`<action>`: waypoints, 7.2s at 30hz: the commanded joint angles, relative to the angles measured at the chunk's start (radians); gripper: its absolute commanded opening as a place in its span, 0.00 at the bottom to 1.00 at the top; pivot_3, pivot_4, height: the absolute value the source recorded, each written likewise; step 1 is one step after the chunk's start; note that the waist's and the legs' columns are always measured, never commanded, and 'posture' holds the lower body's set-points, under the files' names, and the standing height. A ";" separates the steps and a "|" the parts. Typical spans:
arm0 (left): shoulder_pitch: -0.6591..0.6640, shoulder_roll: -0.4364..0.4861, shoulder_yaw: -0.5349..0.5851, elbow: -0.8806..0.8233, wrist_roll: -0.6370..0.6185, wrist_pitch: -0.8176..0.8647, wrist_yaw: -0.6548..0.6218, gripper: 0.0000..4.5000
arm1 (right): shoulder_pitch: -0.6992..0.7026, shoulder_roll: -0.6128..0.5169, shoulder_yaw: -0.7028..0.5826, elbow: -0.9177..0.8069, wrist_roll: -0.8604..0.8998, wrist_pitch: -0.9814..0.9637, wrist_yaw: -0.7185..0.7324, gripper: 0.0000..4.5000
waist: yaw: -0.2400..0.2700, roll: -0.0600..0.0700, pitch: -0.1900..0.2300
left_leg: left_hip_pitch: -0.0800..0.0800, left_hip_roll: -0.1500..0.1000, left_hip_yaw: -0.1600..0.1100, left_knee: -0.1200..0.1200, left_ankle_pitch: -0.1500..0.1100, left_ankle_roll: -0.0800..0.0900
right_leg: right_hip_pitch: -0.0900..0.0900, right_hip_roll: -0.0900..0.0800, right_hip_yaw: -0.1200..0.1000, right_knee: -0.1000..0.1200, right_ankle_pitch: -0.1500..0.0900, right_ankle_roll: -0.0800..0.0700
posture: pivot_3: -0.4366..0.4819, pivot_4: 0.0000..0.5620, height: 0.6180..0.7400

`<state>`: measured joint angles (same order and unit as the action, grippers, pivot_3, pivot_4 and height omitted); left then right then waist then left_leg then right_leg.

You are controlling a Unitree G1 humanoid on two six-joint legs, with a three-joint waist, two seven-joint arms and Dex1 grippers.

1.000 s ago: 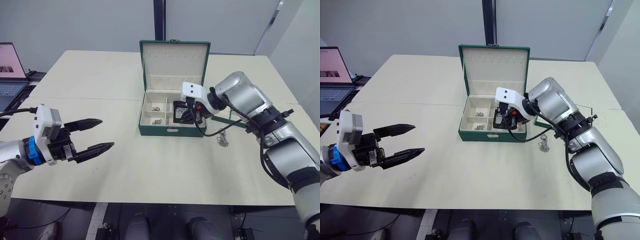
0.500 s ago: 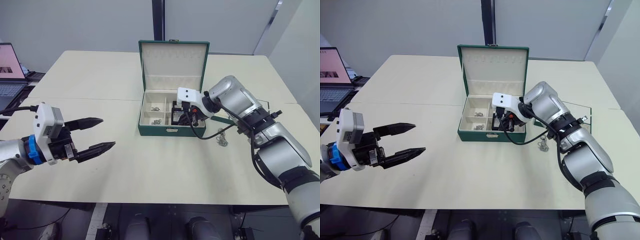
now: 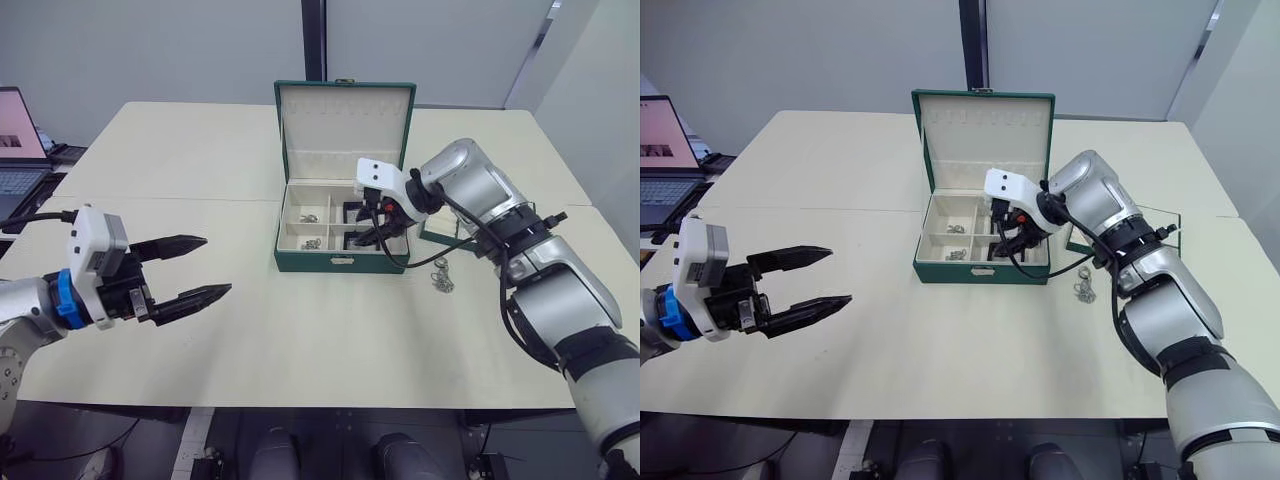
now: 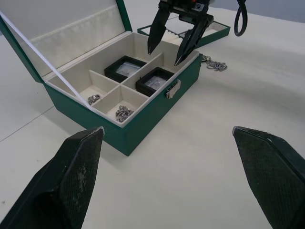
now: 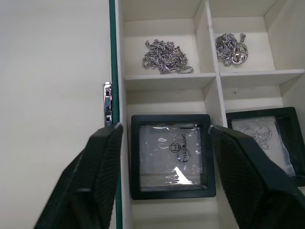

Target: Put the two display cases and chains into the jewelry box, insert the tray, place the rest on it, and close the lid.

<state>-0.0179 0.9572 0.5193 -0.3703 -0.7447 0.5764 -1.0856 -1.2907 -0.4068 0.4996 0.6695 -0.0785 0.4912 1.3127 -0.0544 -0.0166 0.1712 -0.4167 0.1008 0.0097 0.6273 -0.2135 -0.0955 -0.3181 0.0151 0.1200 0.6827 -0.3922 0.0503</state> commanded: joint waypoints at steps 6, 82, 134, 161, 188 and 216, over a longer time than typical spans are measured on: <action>0.003 0.009 0.031 -0.004 -0.008 -0.015 -0.028 1.00 | 0.109 -0.144 -0.191 -0.459 0.092 0.258 -0.031 1.00 | 0.009 -0.001 0.000 | -0.002 0.000 0.000 -0.001 0.000 -0.001 | 0.000 0.000 0.000 -0.001 0.000 0.000 | 0.48 0.27 1.00; -0.158 -0.041 -0.144 0.053 -0.051 -0.064 -0.103 1.00 | 1.033 -0.649 -0.740 -1.152 0.687 0.548 -0.459 1.00 | 0.022 -0.005 -0.002 | -0.001 -0.001 0.002 -0.001 -0.001 0.000 | 0.001 0.000 0.003 -0.002 0.000 0.000 | 0.48 0.27 1.00; -0.150 -0.033 -0.122 -0.030 -0.090 -0.014 -0.021 1.00 | 0.184 -0.361 -0.208 0.444 -0.102 -0.400 -0.062 0.63 | -0.004 -0.001 0.000 | 0.001 0.000 0.004 0.002 0.001 -0.003 | 0.003 -0.001 0.004 -0.002 0.000 0.000 | 0.48 0.27 1.00; -0.156 -0.028 -0.125 -0.035 -0.098 0.004 -0.005 1.00 | 0.178 -0.402 -0.227 0.375 -0.130 -0.347 -0.066 0.00 | -0.004 0.000 0.001 | 0.001 -0.001 0.004 0.002 0.001 -0.003 | 0.004 -0.001 0.003 -0.002 0.000 0.000 | 0.48 0.27 1.00; -0.046 0.010 0.046 0.052 -0.074 -0.005 -0.027 1.00 | 0.122 -0.404 -0.036 -0.781 0.065 0.440 0.163 0.00 | -0.003 0.006 0.005 | 0.000 0.000 0.003 0.001 0.000 -0.001 | 0.000 0.000 0.003 -0.001 0.000 0.000 | 0.48 0.27 1.00; 0.000 0.027 0.136 -0.066 -0.153 0.090 0.072 1.00 | 0.015 -0.068 0.109 -0.331 -0.066 0.128 0.065 0.00 | -0.004 0.005 0.004 | 0.000 0.000 0.002 0.001 0.000 -0.001 | 0.000 0.000 0.002 -0.001 0.000 0.000 | 0.48 0.27 1.00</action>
<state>-0.0083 0.9638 0.6231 -0.4064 -0.8703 0.6560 -1.0267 -1.2334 -0.4802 0.6290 0.3438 -0.1375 0.6382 1.3851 -0.0580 -0.0121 0.1753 -0.4165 0.1008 0.0116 0.6279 -0.2135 -0.0967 -0.3181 0.0148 0.1219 0.6823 -0.3921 0.0504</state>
